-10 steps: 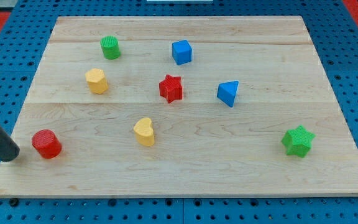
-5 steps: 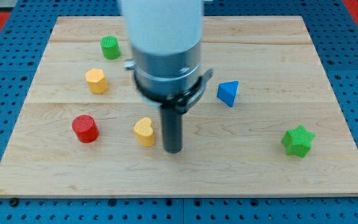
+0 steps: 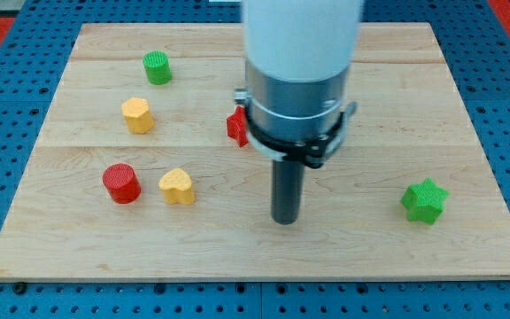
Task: Push yellow heart closer to the red circle
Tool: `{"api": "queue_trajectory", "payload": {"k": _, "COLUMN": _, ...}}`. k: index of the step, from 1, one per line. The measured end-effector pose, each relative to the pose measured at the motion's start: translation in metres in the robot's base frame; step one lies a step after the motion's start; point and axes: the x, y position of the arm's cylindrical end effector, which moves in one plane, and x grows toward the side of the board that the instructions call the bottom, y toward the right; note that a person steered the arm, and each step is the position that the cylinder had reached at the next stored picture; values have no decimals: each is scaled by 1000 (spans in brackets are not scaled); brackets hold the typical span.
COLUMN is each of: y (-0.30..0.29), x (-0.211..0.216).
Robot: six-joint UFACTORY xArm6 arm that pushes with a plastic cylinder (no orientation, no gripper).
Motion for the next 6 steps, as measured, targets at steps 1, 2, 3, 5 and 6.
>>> {"api": "queue_trajectory", "payload": {"k": 1, "y": -8, "x": -19}}
{"api": "queue_trajectory", "payload": {"k": 2, "y": -31, "x": -19}}
{"api": "queue_trajectory", "payload": {"k": 3, "y": -52, "x": -30}}
{"api": "queue_trajectory", "payload": {"k": 5, "y": -136, "x": -38}}
{"api": "queue_trajectory", "payload": {"k": 6, "y": -111, "x": -53}}
